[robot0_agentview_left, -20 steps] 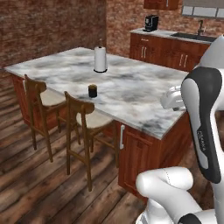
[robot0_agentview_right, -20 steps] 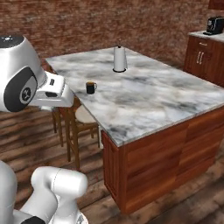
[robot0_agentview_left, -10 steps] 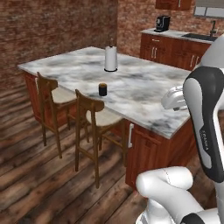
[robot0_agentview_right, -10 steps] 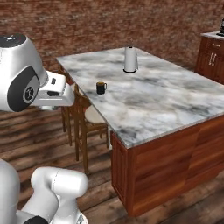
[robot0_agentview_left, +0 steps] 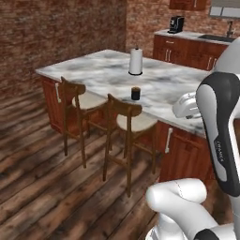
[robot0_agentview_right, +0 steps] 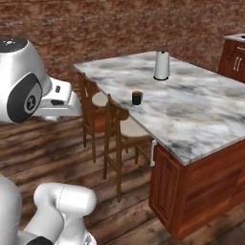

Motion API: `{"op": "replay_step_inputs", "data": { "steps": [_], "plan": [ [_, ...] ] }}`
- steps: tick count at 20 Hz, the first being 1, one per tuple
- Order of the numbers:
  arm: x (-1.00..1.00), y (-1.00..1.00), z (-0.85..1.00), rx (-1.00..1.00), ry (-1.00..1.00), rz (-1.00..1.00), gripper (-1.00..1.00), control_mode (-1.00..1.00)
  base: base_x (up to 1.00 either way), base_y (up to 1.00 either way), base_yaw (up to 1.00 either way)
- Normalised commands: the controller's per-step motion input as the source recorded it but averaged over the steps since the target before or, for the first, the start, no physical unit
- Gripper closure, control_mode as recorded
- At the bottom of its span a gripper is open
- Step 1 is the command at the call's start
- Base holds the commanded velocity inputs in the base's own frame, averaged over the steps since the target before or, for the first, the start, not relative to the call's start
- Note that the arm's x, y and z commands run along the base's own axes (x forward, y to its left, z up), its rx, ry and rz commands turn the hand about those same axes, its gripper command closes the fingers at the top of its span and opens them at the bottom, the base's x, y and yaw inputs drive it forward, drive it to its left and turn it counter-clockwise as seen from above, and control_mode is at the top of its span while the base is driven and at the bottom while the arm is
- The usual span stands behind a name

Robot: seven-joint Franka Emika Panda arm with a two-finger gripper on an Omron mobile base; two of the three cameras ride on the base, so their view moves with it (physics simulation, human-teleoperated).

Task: Pick up the marshmallow and place it in the cup of hot chocolate on the dining counter.

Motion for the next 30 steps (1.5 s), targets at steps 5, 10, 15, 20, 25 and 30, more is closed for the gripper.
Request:
{"op": "replay_step_inputs", "data": {
  "steps": [5,10,15,20,25,30],
  "plan": [
    [0.0,0.0,0.0,0.0,0.0,0.0,1.0,1.0,0.5,1.0,-0.31],
    [0.0,0.0,0.0,0.0,0.0,0.0,1.0,1.0,0.8,1.0,-0.38],
    [0.0,0.0,0.0,0.0,0.0,0.0,1.0,1.0,0.97,1.0,-0.45],
    [0.0,0.0,0.0,0.0,0.0,0.0,1.0,1.0,0.6,0.92,-0.62],
    [0.0,0.0,0.0,0.0,0.0,0.0,1.0,1.0,0.16,0.59,-0.76],
    [0.0,0.0,0.0,0.0,0.0,0.0,1.0,1.0,0.11,0.41,-0.64]
  ]
}}
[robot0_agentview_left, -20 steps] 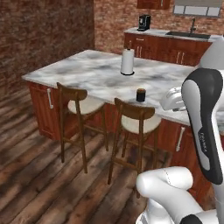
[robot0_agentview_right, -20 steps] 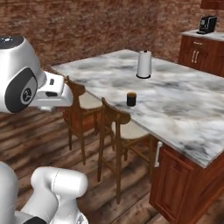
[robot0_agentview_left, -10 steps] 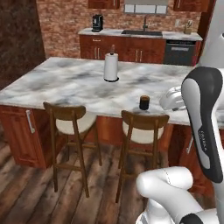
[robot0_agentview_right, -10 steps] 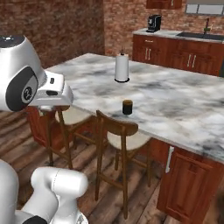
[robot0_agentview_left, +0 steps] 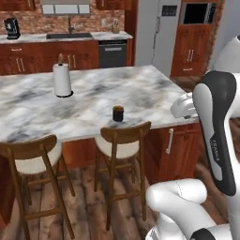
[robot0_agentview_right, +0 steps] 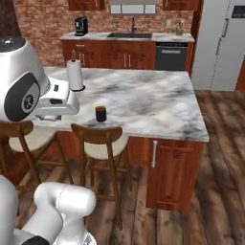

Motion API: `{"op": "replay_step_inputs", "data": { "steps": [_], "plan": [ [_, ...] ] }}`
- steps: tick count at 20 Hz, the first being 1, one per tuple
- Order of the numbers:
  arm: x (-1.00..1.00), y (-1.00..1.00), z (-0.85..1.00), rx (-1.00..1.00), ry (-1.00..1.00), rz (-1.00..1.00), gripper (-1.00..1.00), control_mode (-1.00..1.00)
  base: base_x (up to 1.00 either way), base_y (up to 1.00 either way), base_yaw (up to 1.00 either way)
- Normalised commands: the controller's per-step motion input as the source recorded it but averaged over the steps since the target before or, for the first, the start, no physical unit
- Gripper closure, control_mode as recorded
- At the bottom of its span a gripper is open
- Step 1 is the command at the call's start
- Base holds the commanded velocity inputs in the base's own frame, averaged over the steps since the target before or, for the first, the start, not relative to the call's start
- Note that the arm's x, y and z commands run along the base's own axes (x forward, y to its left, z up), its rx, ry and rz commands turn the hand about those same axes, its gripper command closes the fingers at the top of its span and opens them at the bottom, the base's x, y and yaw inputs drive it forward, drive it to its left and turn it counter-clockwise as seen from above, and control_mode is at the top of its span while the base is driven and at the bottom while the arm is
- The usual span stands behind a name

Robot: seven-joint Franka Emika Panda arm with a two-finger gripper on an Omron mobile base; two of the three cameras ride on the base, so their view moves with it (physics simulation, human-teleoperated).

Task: Pick up the marshmallow and place it in the cup of hot chocolate on the dining counter.

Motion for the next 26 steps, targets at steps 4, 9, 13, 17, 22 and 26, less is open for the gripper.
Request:
{"op": "replay_step_inputs", "data": {
  "steps": [4,9,13,17,22,26],
  "plan": [
    [0.0,0.0,0.0,0.0,0.0,0.0,1.0,1.0,0.25,0.41,-0.43],
    [0.0,0.0,0.0,0.0,0.0,0.0,1.0,1.0,0.5,0.56,-0.16],
    [0.0,0.0,0.0,0.0,0.0,0.0,1.0,1.0,0.71,0.52,-0.04],
    [0.0,0.0,0.0,0.0,0.0,0.0,1.0,1.0,0.85,0.53,0.0],
    [0.0,0.0,0.0,0.0,0.0,0.0,1.0,1.0,0.65,0.21,0.0],
    [0.01,0.02,0.0,0.0,0.01,0.0,1.0,-1.0,0.14,0.07,0.0]
  ]
}}
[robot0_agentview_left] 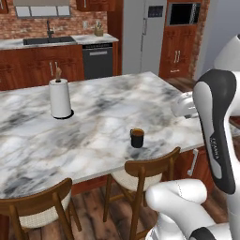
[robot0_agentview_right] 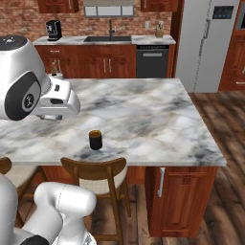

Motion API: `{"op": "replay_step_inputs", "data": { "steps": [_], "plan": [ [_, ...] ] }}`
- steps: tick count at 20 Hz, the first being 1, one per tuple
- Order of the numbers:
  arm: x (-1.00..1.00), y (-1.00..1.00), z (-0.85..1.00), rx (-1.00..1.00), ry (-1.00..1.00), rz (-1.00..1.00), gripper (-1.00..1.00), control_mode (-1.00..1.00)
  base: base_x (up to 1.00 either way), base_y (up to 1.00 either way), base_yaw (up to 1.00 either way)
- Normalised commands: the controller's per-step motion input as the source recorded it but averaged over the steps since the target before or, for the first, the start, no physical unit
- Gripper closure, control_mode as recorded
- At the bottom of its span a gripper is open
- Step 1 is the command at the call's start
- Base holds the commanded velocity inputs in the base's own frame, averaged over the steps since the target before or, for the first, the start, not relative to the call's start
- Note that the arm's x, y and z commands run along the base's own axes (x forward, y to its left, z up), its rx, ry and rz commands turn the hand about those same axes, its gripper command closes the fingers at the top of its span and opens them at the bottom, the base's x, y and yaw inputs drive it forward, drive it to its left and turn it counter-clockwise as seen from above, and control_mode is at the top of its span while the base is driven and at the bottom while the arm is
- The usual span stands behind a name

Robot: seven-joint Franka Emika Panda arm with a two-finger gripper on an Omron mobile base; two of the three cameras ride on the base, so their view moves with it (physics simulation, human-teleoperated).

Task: Pick up the marshmallow and place it in the cup of hot chocolate on the dining counter.

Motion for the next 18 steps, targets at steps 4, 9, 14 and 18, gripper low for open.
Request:
{"op": "replay_step_inputs", "data": {
  "steps": [4,9,14,18],
  "plan": [
    [0.25,0.12,-0.17,-0.04,0.11,0.0,1.0,-1.0,0.0,0.0,0.0],
    [0.8,0.38,-0.32,-0.09,0.28,0.0,1.0,-1.0,0.0,0.0,0.0],
    [0.72,0.15,-0.39,-0.01,0.16,0.0,1.0,-1.0,0.0,0.0,0.0],
    [0.67,0.04,-0.51,0.0,0.06,0.0,1.0,-1.0,0.0,0.0,0.0]
  ]
}}
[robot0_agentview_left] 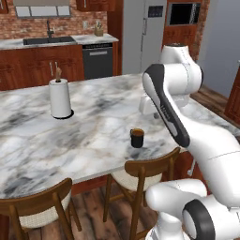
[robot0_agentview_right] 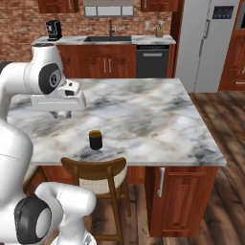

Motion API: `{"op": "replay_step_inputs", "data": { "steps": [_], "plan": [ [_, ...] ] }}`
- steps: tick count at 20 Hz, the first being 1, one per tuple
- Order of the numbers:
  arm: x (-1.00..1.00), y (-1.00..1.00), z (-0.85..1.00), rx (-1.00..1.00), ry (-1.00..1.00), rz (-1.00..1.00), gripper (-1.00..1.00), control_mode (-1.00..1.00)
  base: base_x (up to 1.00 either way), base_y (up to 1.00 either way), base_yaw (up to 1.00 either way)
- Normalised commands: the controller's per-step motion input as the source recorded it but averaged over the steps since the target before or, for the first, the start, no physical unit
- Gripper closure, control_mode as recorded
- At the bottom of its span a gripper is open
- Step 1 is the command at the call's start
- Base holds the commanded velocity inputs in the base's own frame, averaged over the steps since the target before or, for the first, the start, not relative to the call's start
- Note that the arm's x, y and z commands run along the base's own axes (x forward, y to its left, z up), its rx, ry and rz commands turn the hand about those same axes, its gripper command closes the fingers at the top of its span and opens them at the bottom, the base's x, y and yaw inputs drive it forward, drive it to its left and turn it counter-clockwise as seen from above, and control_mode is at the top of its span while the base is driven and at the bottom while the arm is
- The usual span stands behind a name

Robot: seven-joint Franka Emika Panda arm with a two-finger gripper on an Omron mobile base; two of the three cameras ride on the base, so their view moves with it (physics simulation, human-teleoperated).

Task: Pick up the marshmallow and place it in the cup of hot chocolate on the dining counter.

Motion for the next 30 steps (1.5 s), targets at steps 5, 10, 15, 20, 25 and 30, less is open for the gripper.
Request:
{"op": "replay_step_inputs", "data": {
  "steps": [5,10,15,20,25,30],
  "plan": [
    [0.64,0.0,-0.57,0.0,0.01,0.02,1.0,-1.0,0.0,0.0,0.0],
    [0.46,0.0,-0.56,0.0,0.0,0.0,1.0,-1.0,0.0,0.0,0.0],
    [0.4,0.0,-0.34,0.0,0.0,0.0,1.0,-1.0,0.0,0.0,0.0],
    [0.44,0.0,-0.26,0.0,0.0,0.0,1.0,-1.0,0.0,0.0,0.0],
    [0.36,0.0,-0.2,0.0,0.03,0.0,1.0,-1.0,0.0,0.0,0.0],
    [0.33,0.0,-0.25,0.0,0.03,0.0,1.0,-1.0,0.0,0.0,0.0]
  ]
}}
